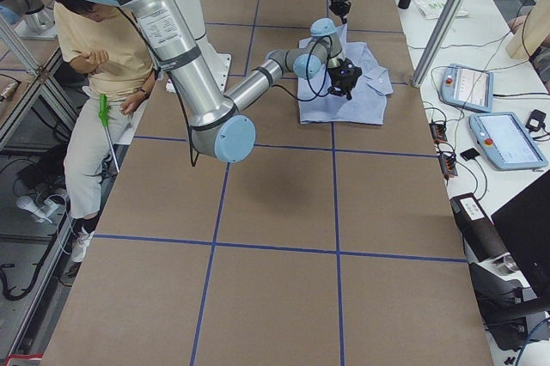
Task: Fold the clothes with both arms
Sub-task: 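Lay the hem over the collar edge with both grippers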
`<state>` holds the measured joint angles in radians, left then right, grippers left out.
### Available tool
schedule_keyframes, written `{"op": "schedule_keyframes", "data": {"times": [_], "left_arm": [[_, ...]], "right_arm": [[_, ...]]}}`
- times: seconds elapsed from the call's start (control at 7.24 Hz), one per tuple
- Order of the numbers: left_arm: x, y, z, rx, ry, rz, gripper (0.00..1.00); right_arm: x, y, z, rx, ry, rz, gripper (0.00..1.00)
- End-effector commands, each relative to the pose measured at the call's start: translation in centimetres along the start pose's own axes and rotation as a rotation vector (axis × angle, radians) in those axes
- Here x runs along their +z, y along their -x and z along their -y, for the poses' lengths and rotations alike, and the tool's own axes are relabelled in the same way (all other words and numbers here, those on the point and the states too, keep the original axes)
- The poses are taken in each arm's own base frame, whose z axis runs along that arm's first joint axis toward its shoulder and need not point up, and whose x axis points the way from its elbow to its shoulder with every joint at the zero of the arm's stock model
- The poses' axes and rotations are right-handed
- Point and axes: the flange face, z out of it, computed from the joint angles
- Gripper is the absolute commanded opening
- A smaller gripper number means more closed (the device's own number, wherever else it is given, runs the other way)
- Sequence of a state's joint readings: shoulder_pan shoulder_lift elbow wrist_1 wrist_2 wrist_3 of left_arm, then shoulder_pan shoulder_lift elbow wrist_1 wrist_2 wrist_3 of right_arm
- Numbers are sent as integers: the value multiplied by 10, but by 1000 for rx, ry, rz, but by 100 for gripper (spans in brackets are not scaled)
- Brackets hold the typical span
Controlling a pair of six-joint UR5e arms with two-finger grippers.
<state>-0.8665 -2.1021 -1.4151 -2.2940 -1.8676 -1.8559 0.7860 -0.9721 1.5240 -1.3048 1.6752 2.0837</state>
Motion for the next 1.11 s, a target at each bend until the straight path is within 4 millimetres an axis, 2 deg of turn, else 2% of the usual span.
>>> {"op": "schedule_keyframes", "data": {"times": [0.0,0.14,0.41,0.97], "left_arm": [[30,-20,15,-13,-79,-7,0],[38,-22,20,-14,-90,-10,0],[44,-17,33,-21,-115,-6,0],[66,-33,37,-22,-137,2,0]], "right_arm": [[47,18,6,7,-28,-27,0],[60,26,18,17,-32,-10,0],[77,26,34,-2,-44,-12,0],[82,33,33,-1,-49,-19,0]]}}
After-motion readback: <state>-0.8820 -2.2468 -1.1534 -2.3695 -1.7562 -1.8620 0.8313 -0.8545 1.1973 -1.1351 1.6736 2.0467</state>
